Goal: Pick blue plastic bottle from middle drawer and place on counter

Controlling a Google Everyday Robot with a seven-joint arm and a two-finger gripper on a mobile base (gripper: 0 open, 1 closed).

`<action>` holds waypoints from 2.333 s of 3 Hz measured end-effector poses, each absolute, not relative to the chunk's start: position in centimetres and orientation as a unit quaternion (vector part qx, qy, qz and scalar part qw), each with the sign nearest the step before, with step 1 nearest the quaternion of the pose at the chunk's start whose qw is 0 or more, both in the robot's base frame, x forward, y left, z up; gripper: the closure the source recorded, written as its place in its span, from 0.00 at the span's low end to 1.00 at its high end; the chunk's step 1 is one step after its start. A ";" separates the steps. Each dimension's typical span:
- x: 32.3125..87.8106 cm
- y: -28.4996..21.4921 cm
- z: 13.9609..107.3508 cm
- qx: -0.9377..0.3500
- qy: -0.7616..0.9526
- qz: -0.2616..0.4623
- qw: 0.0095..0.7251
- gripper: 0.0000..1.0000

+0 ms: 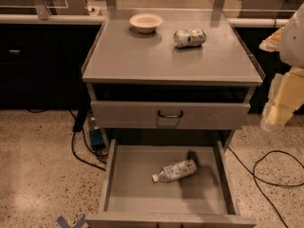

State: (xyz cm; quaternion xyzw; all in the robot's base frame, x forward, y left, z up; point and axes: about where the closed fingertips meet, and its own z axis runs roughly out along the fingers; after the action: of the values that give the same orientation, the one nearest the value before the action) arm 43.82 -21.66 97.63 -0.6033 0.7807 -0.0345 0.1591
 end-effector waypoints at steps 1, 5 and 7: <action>43.8 -21.7 97.6 -0.603 0.781 -0.035 0.159 0.00; 46.1 -19.0 80.3 -0.629 0.759 0.001 0.168 0.00; 46.6 -18.3 73.6 -0.622 0.770 0.015 0.145 0.00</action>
Offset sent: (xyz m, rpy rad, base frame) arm 0.0127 0.0044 -0.0517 0.0203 0.0040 0.0114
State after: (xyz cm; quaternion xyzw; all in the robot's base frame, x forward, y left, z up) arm 46.56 -18.30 73.56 -0.6218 0.7695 0.0152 0.1450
